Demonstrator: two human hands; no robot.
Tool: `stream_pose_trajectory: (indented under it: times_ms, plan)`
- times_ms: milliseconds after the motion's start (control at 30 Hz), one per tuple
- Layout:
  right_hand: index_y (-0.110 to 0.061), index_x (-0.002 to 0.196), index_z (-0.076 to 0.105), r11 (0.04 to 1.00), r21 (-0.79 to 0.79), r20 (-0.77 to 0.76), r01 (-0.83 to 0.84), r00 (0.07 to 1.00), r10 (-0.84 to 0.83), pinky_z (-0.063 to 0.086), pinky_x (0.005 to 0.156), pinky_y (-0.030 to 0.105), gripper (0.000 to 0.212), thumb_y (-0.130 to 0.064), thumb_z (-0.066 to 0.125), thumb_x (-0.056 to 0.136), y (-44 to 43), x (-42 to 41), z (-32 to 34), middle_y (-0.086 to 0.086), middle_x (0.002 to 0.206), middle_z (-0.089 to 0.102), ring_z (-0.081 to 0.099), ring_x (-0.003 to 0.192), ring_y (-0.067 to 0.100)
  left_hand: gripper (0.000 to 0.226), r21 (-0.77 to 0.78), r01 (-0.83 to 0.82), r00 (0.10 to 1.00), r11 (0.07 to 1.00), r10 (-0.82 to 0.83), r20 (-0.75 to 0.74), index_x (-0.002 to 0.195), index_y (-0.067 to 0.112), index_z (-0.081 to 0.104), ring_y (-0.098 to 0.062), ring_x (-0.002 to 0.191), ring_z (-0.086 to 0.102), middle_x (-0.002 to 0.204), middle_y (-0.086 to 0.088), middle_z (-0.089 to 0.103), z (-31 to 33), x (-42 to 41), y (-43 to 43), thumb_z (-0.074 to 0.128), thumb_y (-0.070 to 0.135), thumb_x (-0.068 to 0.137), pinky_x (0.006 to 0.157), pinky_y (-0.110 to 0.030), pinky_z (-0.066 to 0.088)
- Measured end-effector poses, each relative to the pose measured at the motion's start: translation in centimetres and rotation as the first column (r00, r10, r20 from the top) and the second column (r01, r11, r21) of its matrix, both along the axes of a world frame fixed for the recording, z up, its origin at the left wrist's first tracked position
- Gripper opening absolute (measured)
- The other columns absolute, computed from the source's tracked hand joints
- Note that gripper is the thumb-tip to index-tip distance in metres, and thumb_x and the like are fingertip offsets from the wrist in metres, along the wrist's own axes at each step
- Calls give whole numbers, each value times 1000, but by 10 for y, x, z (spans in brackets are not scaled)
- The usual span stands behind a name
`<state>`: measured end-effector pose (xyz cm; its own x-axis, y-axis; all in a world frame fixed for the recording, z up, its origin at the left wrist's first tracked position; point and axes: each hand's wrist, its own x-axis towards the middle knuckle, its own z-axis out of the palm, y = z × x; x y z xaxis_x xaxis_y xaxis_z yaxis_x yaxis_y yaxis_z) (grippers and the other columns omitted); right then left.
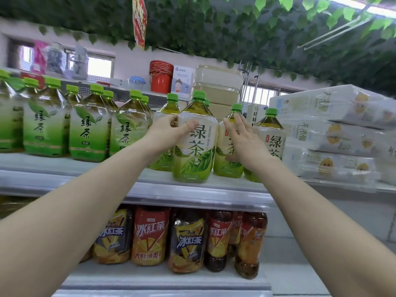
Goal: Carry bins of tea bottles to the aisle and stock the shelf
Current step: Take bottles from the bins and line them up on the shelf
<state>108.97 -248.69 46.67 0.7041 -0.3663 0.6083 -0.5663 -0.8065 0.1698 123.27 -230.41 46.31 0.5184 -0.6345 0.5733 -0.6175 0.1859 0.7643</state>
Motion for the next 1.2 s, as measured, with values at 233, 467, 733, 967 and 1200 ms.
stream_pose_trajectory:
  times_ms: [233,467,733,967,1200]
  plan:
    - [-30,153,30,660,484,462,-575,808,365,44,106,41,72,-60,55,92,55,5,16,-5,142,51,51,126,14,67,-14,-179,976,984,179,122,115,22,68,-25,109,61,114,1,69,-8,0,-4,23,68,98,100,-45,46]
    - [-16,140,41,489,554,592,-674,732,338,57,65,18,68,-21,78,83,57,5,16,-4,103,63,66,86,4,39,-162,-207,953,965,236,190,129,21,61,-22,111,62,118,1,68,-5,5,-12,38,41,106,98,-45,50]
    - [-17,141,40,650,524,527,-550,809,259,61,82,39,75,-24,80,79,32,-36,23,3,113,62,67,97,18,37,-167,-190,841,968,248,481,138,17,58,-19,124,53,134,-3,61,-1,-11,-40,46,28,105,103,-27,37]
    - [-19,143,43,742,516,495,-429,856,150,60,82,37,69,-27,77,83,14,-59,24,-2,109,62,66,101,20,73,-42,-492,418,870,278,865,155,23,26,-28,151,16,163,-7,21,-5,7,-61,65,33,94,122,-43,16]
    - [-28,156,16,999,48,274,3,962,-16,33,113,49,85,-30,70,90,50,-52,11,10,158,24,30,142,31,101,-40,-558,346,829,276,897,158,28,8,-30,152,12,166,-12,8,-9,7,-61,74,43,84,122,-41,7]
